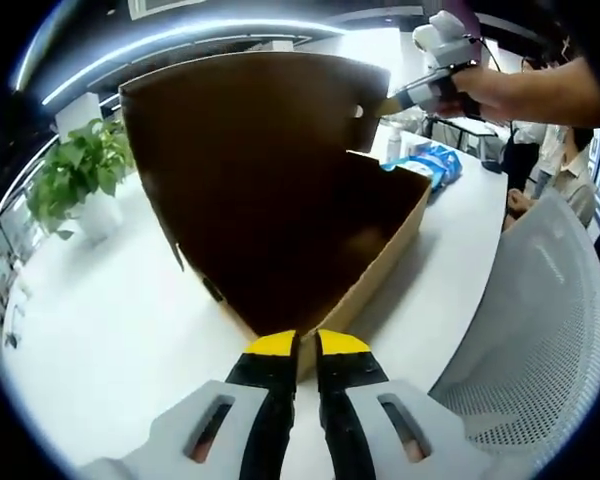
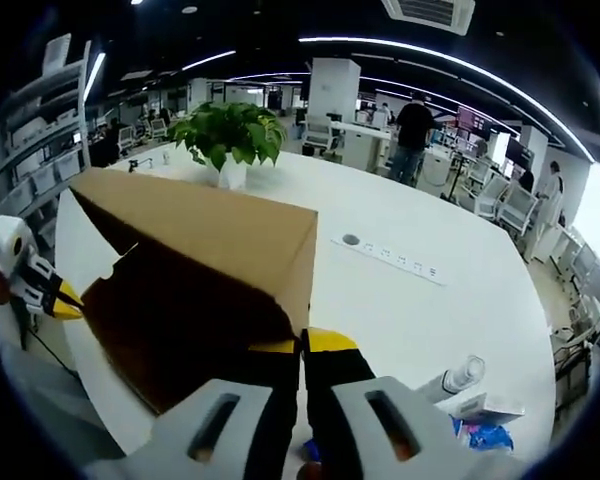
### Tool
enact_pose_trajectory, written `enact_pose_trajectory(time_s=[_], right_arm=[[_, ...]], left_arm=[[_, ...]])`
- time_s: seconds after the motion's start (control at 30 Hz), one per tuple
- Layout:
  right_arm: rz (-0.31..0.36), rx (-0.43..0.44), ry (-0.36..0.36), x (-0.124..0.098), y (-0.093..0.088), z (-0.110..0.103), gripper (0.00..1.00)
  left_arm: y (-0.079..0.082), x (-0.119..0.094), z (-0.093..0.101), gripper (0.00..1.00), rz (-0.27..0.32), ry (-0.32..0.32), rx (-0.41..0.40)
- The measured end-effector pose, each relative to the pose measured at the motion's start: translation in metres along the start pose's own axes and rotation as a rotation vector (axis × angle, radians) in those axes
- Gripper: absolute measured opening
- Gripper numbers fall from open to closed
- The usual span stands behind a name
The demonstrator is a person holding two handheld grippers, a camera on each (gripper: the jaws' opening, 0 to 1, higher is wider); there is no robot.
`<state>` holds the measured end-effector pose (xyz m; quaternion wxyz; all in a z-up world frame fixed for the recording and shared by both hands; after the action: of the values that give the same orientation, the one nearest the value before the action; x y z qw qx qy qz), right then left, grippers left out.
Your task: Operate the shoe box by opening the lid, removing the specified soft item, and placing it in the target area until the item is outside and the box remains undamaged.
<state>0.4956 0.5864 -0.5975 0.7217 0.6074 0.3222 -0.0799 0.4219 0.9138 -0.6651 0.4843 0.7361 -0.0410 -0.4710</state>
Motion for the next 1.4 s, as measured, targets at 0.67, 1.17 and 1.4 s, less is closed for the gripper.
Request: enact_pose_trajectory(time_s=[0.67, 1.17, 1.4], right_arm=[[-0.012, -0.038, -0.02, -0.006, -0.032, -0.016, 0.0], [-0.04, -0.077, -0.015, -0.012, -0.05, -0.026, 0.01], [-0.052, -0.071, 0.001, -0.018, -0.058, -0.031, 0.04]], left_arm=[[0.008, -0.043, -0.02, 0.02, 0.138, 0.098, -0.172], [0.018, -0.056, -0.023, 0.07, 0.216, 0.169, -0.316], [0.015, -0.053, -0.023, 0.07, 0.206, 0.159, -0.339]])
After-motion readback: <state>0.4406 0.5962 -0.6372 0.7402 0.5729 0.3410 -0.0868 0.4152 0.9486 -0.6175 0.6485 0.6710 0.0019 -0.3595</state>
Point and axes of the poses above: the point that each gripper's makers call its tool centre point, and the gripper's own axes: x roughly forward along the fingers, z roughly to its right, y roughly out of its top, the point moved 7 cm from there along -x, roughly backward along the fingers, and after that the axes turned 4 degrees about y, right-handed, at the moved point
